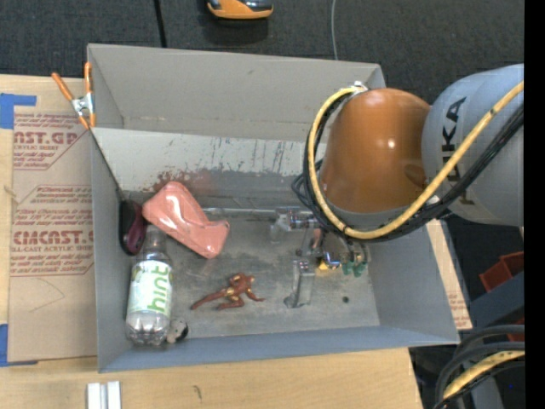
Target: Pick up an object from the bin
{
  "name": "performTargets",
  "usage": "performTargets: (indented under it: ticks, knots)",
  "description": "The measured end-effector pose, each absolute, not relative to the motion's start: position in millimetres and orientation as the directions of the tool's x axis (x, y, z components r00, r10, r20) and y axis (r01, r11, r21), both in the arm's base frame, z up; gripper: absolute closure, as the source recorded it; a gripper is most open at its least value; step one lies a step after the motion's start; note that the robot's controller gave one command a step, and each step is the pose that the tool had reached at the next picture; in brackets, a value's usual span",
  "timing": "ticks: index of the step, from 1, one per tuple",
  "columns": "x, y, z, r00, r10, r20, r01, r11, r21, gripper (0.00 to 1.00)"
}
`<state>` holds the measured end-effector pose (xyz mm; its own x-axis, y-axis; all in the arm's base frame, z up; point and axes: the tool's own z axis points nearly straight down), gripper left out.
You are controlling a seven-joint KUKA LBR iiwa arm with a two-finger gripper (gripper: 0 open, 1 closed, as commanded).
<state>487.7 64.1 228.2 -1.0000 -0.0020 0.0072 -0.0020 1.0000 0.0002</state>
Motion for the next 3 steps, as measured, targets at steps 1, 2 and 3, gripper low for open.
performTargets:
  ticks: [1,2,3]
  knots:
    - [489.4,64,232,-1.0,-0.001,-0.001,-0.001,1.0,0.001,0.0]
    - [492.3,66,229,-1.0,-0.005,-0.004,-0.005,1.0,0.001,0.0]
    - [495.2,79,200,-0.994,-0.11,0.004,-0.11,0.994,0.0,0.0]
